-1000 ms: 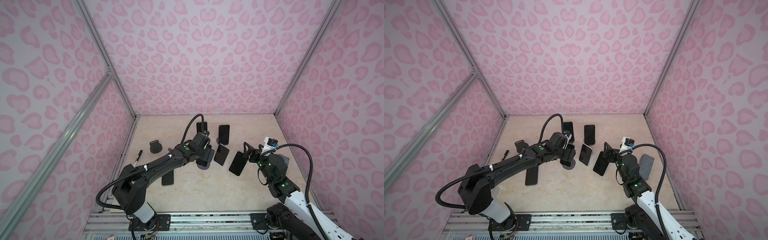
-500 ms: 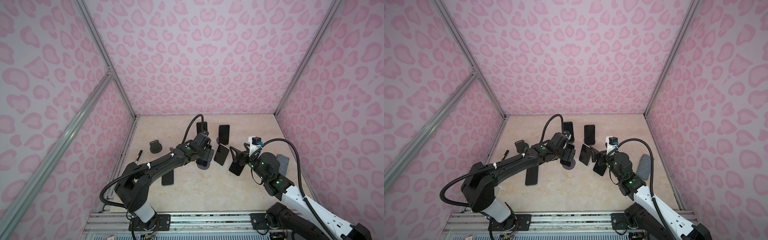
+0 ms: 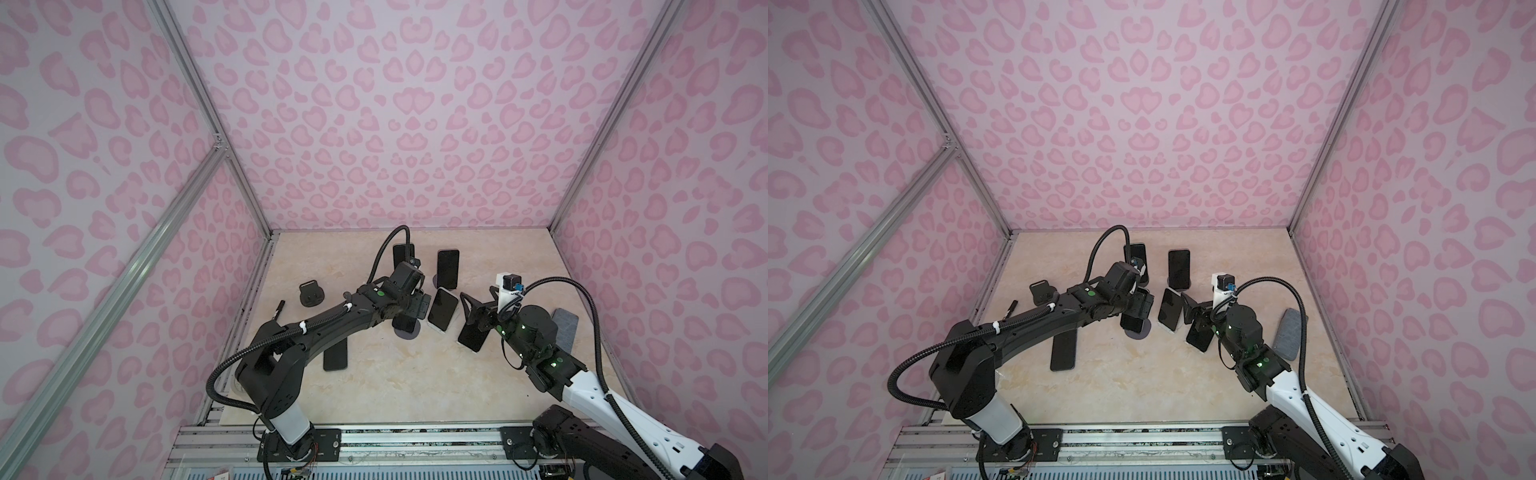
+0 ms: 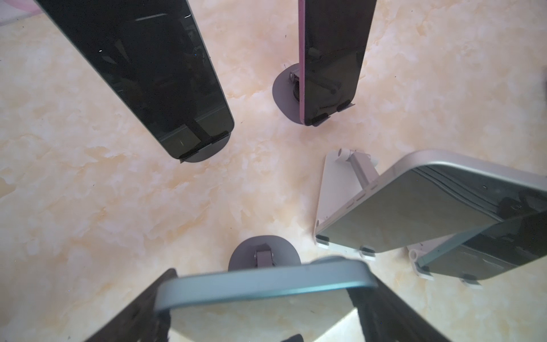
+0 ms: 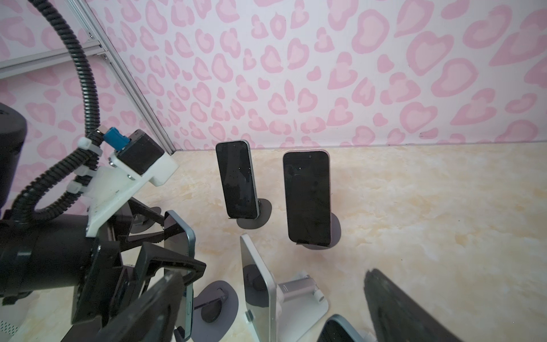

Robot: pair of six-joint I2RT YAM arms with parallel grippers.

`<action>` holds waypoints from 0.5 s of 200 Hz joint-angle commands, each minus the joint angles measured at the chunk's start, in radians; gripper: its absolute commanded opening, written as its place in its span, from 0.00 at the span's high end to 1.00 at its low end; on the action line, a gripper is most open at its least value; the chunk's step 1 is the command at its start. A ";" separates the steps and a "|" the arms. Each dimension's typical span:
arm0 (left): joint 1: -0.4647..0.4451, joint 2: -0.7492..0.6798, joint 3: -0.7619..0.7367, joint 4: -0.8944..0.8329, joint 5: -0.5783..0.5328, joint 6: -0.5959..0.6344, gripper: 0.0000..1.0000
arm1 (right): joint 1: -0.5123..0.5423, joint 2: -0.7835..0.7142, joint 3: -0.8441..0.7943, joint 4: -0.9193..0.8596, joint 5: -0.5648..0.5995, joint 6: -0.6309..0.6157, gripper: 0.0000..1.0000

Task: Remove the phone from the phone stand
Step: 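Close the left gripper on the phone while the right gripper reaches forward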

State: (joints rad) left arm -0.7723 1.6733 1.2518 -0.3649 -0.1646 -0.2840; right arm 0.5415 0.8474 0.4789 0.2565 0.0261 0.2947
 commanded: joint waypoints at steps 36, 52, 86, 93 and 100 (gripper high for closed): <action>0.000 0.004 0.000 0.003 -0.007 0.024 0.09 | 0.002 -0.014 0.001 0.007 0.027 -0.012 0.02; 0.000 0.004 -0.006 0.005 -0.009 0.022 0.12 | 0.003 -0.013 0.001 0.007 0.029 -0.012 0.02; 0.000 0.003 -0.014 0.009 -0.015 0.026 0.15 | 0.003 -0.014 0.003 0.006 0.025 -0.012 0.02; 0.000 0.003 -0.016 0.009 -0.017 0.028 0.15 | 0.004 -0.014 0.002 0.006 0.024 -0.012 0.02; 0.000 0.003 -0.018 0.012 -0.022 0.032 0.15 | 0.004 -0.013 0.002 0.007 0.027 -0.011 0.02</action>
State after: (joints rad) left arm -0.7727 1.6733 1.2400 -0.3653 -0.1684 -0.2649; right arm 0.5434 0.8345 0.4793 0.2569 0.0494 0.2924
